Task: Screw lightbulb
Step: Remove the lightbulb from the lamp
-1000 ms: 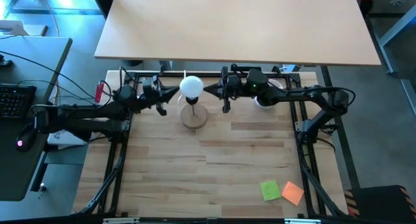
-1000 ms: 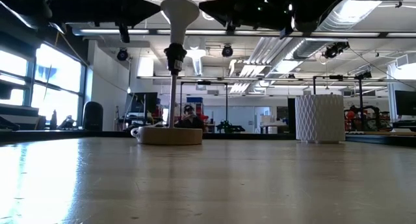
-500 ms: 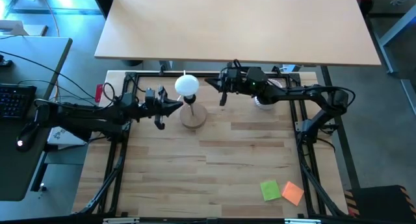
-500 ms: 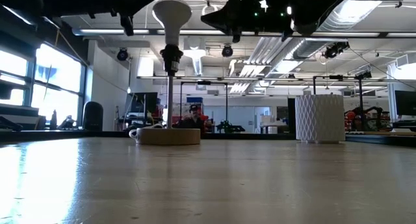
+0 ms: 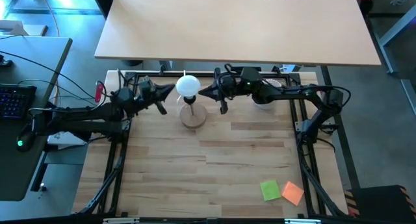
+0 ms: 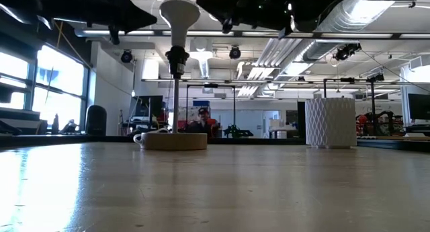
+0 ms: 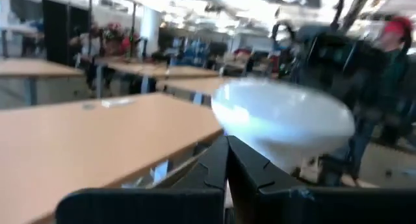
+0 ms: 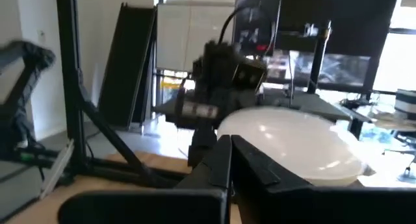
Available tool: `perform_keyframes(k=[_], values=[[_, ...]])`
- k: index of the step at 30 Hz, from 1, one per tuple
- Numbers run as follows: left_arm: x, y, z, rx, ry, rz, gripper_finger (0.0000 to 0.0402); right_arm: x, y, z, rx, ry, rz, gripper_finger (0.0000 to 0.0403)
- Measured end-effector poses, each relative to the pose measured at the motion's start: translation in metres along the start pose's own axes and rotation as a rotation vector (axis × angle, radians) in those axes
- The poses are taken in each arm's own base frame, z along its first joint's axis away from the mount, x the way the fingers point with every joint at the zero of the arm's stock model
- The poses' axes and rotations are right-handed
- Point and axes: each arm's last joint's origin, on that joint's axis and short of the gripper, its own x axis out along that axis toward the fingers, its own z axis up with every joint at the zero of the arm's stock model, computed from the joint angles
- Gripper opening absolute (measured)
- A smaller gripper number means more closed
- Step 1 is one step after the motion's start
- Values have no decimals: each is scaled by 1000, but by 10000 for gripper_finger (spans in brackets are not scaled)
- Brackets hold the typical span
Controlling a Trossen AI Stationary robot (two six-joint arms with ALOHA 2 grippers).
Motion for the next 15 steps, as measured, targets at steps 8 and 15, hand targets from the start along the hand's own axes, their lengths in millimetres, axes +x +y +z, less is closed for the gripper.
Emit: perform_keyframes(k=[8,15], values=[[5,3,8,4,-81,-163,0,10,-6,-5,-21,45,-16,2],[7,-6,6,-12,-79,-342,0,7,-13,-7,-4,75,-72,2]])
